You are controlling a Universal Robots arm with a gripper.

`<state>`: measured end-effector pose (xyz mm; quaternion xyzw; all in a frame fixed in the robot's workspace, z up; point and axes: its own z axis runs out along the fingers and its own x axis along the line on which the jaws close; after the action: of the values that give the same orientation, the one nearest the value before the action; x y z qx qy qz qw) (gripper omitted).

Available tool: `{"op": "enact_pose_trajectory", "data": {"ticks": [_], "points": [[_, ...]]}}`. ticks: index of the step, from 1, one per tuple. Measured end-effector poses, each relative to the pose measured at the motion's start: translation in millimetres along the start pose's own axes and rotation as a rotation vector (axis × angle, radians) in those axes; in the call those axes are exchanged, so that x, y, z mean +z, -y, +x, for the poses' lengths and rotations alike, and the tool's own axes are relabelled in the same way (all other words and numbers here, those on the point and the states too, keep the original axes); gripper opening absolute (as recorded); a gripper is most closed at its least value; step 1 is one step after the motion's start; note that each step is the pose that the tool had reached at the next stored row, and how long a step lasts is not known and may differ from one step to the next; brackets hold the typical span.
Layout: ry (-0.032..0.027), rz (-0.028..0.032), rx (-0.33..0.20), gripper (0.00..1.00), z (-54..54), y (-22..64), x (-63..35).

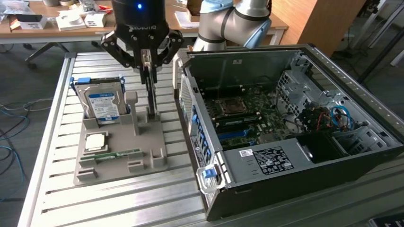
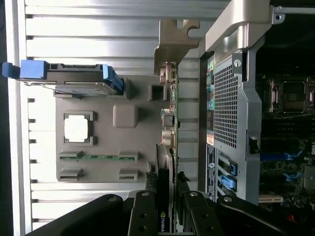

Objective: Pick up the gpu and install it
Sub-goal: 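Pick up the gpu and move the gpu toward the slot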

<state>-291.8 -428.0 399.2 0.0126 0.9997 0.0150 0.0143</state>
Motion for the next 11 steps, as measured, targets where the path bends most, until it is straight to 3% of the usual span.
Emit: {"op": "enact_pose_trajectory", "data": {"ticks": [8, 11], "points": [[0.0000, 0.0000, 0.000, 0.26, -0.7, -0.8, -25.1], [0.0001, -0.0001, 0.000, 0.26, -0.7, -0.8, -27.2]]}}
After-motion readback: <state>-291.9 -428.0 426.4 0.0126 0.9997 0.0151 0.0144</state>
